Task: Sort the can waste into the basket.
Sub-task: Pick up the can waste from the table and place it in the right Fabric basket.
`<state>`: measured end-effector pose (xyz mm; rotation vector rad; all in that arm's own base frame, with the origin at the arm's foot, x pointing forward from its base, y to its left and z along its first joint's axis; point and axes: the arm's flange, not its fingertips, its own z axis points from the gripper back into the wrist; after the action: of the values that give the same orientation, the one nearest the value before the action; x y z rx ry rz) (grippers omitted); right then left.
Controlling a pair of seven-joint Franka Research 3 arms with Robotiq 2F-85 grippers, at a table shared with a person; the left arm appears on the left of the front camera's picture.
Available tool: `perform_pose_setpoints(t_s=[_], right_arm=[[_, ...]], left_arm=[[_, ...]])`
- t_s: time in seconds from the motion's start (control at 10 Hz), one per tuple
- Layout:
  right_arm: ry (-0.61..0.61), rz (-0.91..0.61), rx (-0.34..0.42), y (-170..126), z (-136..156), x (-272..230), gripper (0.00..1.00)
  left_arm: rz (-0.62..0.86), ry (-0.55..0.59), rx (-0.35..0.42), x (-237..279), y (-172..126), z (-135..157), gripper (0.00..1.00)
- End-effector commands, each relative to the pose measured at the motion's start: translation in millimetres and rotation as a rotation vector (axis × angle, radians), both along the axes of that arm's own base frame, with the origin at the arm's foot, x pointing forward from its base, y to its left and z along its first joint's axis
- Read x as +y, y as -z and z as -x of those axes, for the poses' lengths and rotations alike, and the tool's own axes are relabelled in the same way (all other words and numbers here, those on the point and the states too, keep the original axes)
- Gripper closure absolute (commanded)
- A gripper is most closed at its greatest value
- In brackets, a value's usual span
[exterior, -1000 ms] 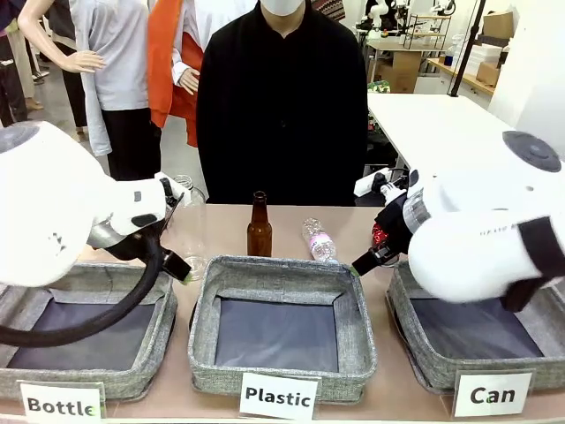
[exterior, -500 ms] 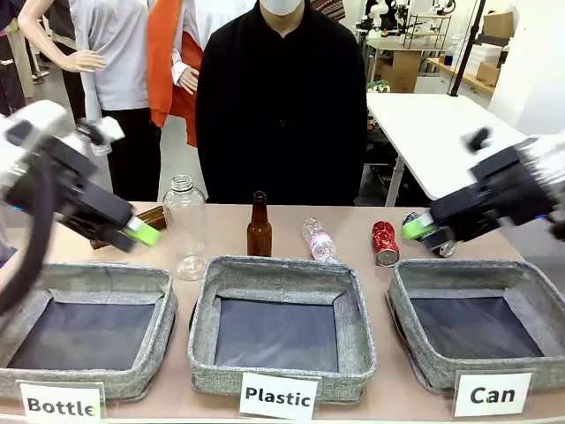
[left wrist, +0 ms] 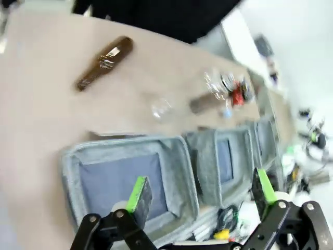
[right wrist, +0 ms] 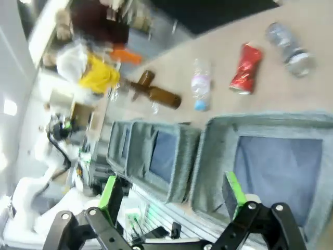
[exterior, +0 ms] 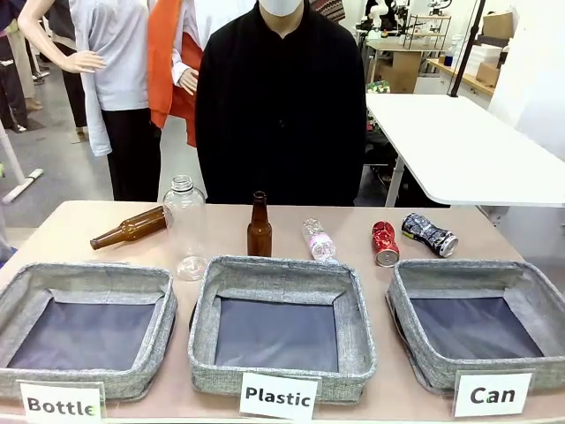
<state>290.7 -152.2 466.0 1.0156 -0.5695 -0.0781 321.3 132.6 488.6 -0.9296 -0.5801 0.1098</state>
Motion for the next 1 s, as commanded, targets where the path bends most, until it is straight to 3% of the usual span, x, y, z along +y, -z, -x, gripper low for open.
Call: perform_pose_setpoints(t_s=[0.0,0.2,0.4,0.5,0.6,0.9], right_arm=[[0.137,-0.107,-0.013,44.6,35.1,-12.2,0.0],[0.287,-0.182,0.035,69.5,47.9,-41.3,0.0],[0.38,-0.184,0.066,79.2,50.0,-54.4,0.0],[0.313,-0.169,0.084,55.8,38.0,-86.9,0.0],[0.313,-0.169,0.084,55.8,38.0,-86.9,0.0],[0.313,-0.169,0.084,55.8,38.0,-86.9,0.0]], left_arm=[[0.148,-0.152,-0.044,12.6,30.2,17.6,0.0],[0.211,-0.342,-0.066,21.0,37.9,31.1,0.0],[0.206,-0.413,-0.066,-8.2,40.6,44.6,0.0],[0.175,-0.401,-0.078,-19.8,36.8,37.2,0.0],[0.242,-0.387,-0.027,62.3,12.6,3.4,0.0],[0.242,-0.387,-0.027,62.3,12.6,3.4,0.0]])
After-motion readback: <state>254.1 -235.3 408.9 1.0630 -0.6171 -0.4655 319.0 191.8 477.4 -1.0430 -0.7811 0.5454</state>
